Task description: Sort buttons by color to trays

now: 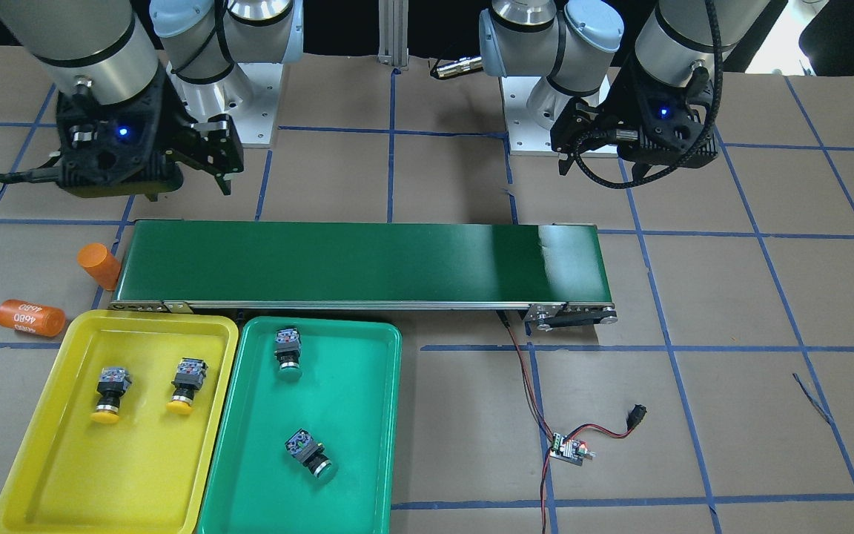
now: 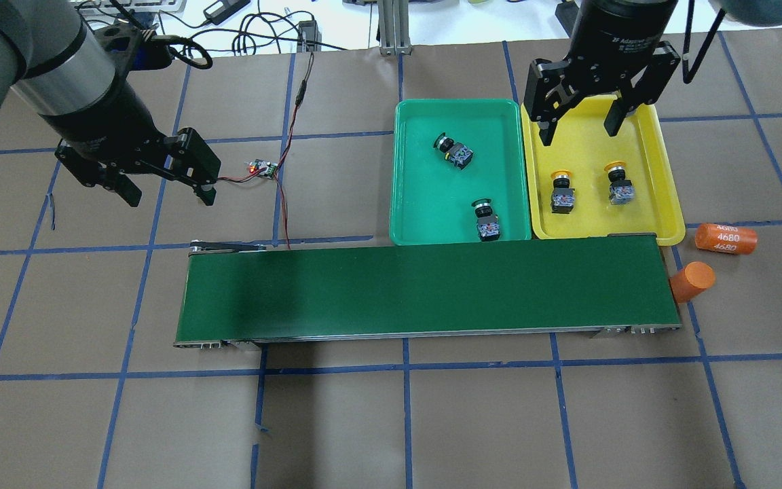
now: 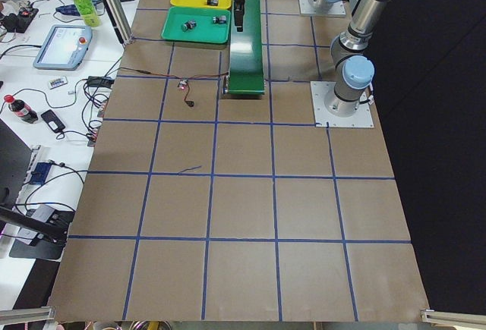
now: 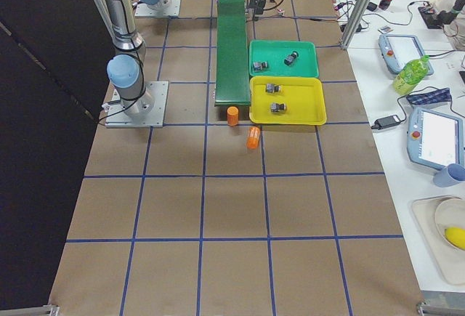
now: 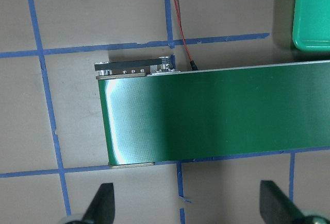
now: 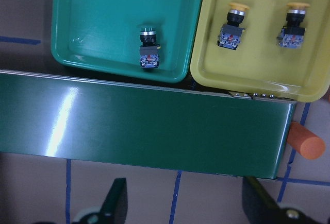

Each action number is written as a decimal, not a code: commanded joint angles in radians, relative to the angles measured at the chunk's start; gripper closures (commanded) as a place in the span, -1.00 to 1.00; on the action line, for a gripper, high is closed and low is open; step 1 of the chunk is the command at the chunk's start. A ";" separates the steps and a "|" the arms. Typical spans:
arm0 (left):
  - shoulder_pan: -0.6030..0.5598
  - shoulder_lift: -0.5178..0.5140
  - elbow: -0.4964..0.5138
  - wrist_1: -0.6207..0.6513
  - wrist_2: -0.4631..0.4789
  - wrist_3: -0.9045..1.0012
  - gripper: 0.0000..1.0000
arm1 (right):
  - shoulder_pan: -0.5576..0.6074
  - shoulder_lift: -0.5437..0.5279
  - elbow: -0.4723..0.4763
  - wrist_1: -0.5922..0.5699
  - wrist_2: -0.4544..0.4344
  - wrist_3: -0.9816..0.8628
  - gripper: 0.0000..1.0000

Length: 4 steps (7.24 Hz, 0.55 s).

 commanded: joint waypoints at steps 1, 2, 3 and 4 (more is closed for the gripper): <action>0.000 0.000 0.000 0.001 0.000 0.000 -1.00 | 0.022 -0.008 0.029 -0.030 0.002 0.111 -0.60; 0.000 0.000 0.000 0.000 0.000 -0.001 -1.00 | 0.022 -0.010 0.031 -0.136 0.000 0.118 -0.83; 0.000 0.000 0.000 0.001 0.000 0.000 -1.00 | 0.022 -0.008 0.034 -0.138 -0.001 0.118 -0.87; 0.000 -0.001 0.000 0.001 0.000 0.000 -1.00 | 0.022 -0.010 0.034 -0.138 -0.001 0.118 -0.90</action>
